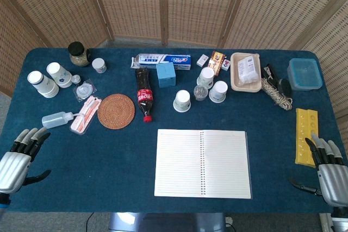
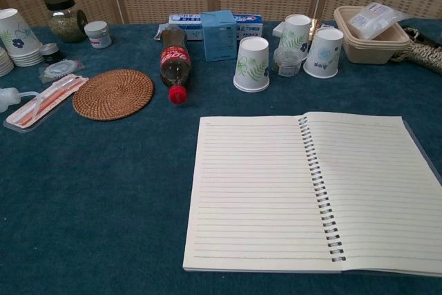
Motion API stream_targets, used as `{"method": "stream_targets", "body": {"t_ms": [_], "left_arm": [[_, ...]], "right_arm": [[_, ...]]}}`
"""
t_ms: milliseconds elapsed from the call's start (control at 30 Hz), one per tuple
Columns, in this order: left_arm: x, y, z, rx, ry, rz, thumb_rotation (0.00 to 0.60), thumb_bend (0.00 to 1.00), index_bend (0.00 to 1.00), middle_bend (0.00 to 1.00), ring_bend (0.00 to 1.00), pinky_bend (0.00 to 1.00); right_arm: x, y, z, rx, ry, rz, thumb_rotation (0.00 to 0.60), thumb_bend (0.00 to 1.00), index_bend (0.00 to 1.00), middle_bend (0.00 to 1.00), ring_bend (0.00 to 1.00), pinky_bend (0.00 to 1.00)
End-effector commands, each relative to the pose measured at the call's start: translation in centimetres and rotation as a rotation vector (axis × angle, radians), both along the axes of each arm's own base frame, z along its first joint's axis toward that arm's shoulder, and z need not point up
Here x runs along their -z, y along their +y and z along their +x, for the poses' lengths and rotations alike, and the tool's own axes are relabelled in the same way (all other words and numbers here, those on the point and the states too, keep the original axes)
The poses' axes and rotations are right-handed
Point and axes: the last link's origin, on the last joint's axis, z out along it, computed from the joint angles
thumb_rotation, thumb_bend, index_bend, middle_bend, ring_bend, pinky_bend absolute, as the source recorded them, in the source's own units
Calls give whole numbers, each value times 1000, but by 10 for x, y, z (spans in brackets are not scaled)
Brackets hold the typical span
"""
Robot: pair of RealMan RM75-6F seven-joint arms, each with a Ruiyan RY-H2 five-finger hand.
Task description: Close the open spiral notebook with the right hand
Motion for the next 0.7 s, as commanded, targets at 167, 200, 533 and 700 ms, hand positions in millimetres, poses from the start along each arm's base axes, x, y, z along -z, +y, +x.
{"method": "stream_targets", "body": {"t_ms": [167,200,533,700], "left_arm": [[0,0,-1,-4,-1,0,600,0,0,0,0,0],[0,0,-1,-5,0,0,600,0,0,0,0,0],[-23,7,16,42,-6,40,600,0,0,0,0,0],[-32,12,26,69,11,42,600,0,0,0,0,0]], "right_arm": [[1,-1,1,-2,-2,2,379,0,0,0,0,0],[1,-1,1,-2,-1,2,380,0,0,0,0,0],[9,0,4,-19,-17,57,378,0,0,0,0,0],[23,-6,14,-78,-73,179,374,0,0,0,0,0]]}}
